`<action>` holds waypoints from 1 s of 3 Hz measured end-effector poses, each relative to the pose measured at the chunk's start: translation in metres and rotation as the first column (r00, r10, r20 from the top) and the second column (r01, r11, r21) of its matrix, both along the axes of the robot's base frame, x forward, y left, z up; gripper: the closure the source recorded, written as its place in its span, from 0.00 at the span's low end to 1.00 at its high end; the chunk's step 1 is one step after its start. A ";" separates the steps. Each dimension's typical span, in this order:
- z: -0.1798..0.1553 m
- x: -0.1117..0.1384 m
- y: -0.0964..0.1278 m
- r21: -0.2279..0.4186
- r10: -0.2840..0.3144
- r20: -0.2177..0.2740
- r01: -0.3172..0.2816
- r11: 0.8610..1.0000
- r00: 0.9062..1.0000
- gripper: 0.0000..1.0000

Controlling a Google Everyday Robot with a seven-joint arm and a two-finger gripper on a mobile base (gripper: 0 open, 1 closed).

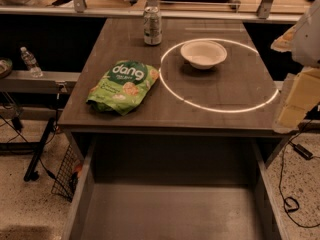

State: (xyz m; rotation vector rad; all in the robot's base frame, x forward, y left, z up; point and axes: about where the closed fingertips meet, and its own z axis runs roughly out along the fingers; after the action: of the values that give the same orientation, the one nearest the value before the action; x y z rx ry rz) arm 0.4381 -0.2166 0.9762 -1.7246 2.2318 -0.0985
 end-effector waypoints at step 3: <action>-0.016 0.057 0.050 0.034 0.156 0.030 -0.157 0.987 0.987 0.00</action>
Offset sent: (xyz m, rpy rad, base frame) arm 0.0557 0.0410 -0.0193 0.0513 -0.0013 0.1407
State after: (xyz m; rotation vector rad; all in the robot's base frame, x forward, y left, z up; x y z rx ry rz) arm 0.4950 -0.1662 0.9605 -1.8597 2.0575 -0.0445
